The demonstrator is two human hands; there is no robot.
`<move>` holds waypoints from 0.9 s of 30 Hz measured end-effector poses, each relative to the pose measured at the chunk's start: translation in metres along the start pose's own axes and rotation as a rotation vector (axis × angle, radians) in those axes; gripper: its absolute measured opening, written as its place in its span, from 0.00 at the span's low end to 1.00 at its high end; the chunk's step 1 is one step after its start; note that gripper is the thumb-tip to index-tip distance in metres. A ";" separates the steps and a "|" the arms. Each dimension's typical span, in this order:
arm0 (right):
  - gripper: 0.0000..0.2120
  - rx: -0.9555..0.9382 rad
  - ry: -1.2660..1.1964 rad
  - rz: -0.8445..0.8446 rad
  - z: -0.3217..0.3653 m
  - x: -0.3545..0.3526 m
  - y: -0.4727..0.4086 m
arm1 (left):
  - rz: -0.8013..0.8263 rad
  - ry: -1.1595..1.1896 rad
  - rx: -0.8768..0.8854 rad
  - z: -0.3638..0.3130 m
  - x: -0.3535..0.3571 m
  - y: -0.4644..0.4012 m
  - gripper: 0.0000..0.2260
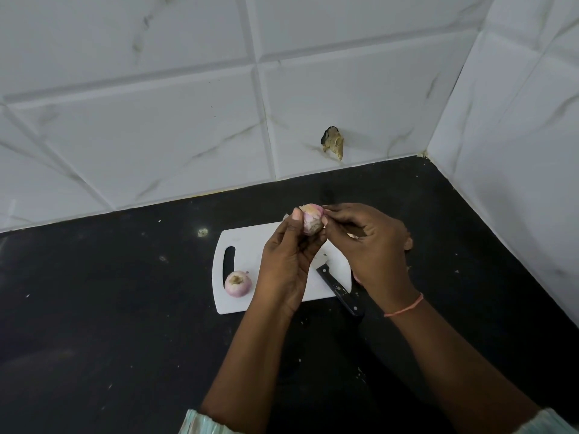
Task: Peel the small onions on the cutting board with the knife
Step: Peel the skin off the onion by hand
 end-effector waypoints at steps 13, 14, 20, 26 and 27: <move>0.03 -0.061 0.088 -0.031 0.006 0.000 -0.004 | 0.012 -0.034 0.018 -0.002 -0.002 0.001 0.21; 0.02 -0.064 0.081 -0.024 0.006 0.000 -0.005 | 0.008 -0.029 0.007 -0.001 -0.003 0.002 0.21; 0.07 0.399 -0.290 -0.082 -0.018 0.000 -0.004 | -0.044 0.111 -0.161 0.010 -0.004 0.002 0.17; 0.12 0.467 -0.169 0.079 -0.023 0.001 -0.007 | -0.066 0.151 -0.188 0.010 -0.005 0.003 0.22; 0.11 0.443 -0.125 0.116 -0.021 0.003 -0.007 | -0.068 0.148 -0.189 0.011 -0.006 0.003 0.21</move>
Point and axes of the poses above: each hand's wrist, its own y-axis away from the middle knuckle, its own x-axis out of the palm, z = x × y, the point moved 8 cm from there along -y, towards the middle knuckle, and after that the axes turned 4 degrees about -z, right-handed, at the moved point
